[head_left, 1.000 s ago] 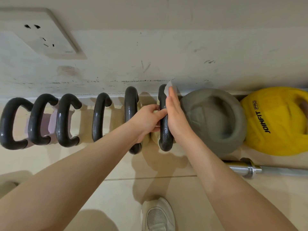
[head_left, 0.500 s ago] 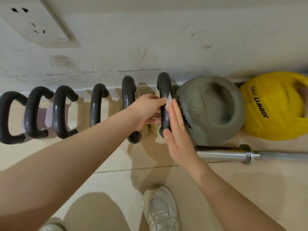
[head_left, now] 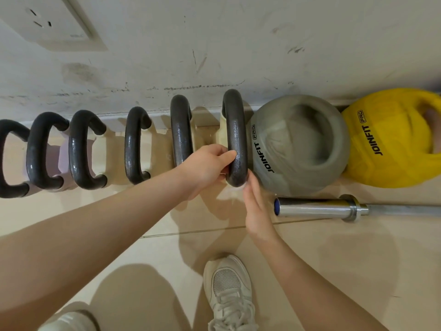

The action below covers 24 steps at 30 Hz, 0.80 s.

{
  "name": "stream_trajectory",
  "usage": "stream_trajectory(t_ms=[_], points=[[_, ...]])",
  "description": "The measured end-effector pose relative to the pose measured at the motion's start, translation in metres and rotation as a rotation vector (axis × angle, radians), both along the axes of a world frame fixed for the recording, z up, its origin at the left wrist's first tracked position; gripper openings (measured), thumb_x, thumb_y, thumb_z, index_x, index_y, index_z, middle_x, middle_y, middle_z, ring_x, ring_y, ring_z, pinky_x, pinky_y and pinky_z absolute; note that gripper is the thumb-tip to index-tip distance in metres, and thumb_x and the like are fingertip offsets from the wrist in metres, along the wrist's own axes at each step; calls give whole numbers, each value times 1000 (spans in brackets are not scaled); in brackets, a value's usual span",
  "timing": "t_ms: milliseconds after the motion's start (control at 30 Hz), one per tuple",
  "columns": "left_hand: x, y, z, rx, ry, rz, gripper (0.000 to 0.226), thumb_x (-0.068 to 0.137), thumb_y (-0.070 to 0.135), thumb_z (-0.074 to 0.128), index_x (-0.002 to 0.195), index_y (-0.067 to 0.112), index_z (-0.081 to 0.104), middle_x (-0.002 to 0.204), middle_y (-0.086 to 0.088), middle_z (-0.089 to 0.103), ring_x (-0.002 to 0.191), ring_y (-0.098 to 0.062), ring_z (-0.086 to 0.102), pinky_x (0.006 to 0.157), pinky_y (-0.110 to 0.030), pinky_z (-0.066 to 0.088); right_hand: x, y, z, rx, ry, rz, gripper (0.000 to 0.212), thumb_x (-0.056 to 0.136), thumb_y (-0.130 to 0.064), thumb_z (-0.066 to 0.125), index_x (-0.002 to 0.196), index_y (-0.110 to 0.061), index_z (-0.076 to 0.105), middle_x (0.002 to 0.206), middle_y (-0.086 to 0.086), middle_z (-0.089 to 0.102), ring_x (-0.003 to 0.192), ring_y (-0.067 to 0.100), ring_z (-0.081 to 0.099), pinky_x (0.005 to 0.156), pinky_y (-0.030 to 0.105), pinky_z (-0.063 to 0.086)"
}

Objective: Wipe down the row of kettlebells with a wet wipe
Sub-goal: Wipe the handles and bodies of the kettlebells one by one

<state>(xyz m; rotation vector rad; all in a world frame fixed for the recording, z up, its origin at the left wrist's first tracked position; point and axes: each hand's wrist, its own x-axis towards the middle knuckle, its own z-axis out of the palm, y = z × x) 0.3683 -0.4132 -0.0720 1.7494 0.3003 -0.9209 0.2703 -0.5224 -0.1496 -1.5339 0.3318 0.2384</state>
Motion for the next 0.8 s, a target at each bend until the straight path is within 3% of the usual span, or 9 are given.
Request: stream_trajectory(t_ms=[100, 200, 300, 400, 467, 567, 733, 800], points=[[1, 1, -3, 13, -22, -16, 27, 94, 28, 49, 107, 8, 62, 110, -14, 68, 106, -25, 64, 98, -39, 49, 7, 5, 13, 139, 3, -116, 50, 93, -40, 32, 140, -22, 36, 142, -4, 45, 133, 7, 38, 116, 40, 23], [3, 2, -2, 9, -19, -27, 27, 94, 28, 49, 107, 9, 63, 110, -13, 69, 105, -25, 65, 98, -39, 49, -2, 11, 18, 116, -79, -85, 55, 93, -27, 42, 144, -32, 23, 151, -13, 29, 140, 6, 25, 117, 40, 18], [5, 2, 1, -8, 15, -25, 26, 94, 29, 48, 106, 10, 63, 110, -12, 69, 106, -23, 64, 98, -36, 49, -4, 13, 11, -137, -297, 28, 63, 94, -20, 40, 142, -41, 4, 152, -28, 6, 144, 7, 6, 118, 38, 10], [5, 1, 9, -73, 103, 39, 34, 97, 38, 38, 97, 13, 61, 102, -7, 67, 103, -19, 63, 94, -30, 49, 12, 8, 11, -363, -392, 95, 69, 94, -21, 35, 144, -40, -8, 154, -21, -9, 145, 10, 0, 118, 31, 8], [7, 1, 11, -110, 154, 86, 44, 97, 47, 30, 101, 12, 56, 97, -5, 63, 102, -20, 60, 92, -30, 48, 27, -2, 16, -517, -446, 176, 66, 93, -23, 34, 146, -28, -5, 154, -11, -6, 145, 9, -2, 118, 26, 7], [11, 2, 13, -159, 231, 149, 68, 93, 60, 22, 120, 5, 51, 116, -15, 60, 112, -27, 57, 96, -37, 47, 40, -17, 18, -877, -603, 349, 58, 93, -25, 36, 145, -10, 14, 154, 0, 7, 144, 13, 0, 118, 25, 3], [12, 2, 14, -187, 271, 150, 75, 91, 63, 17, 137, 9, 41, 127, -18, 58, 106, -23, 59, 100, -35, 40, 26, -41, -1, -1428, -1023, 569, 46, 97, -28, 41, 138, -8, 35, 146, 3, 30, 134, 23, 29, 114, 34, 18], [11, 2, 11, -161, 255, 138, 76, 91, 64, 17, 138, 10, 42, 138, -15, 51, 119, -24, 52, 111, -39, 31, 29, -48, -2, -1511, -1139, 607, 44, 98, -29, 41, 137, -8, 39, 147, 1, 37, 133, 20, 34, 113, 33, 22]])
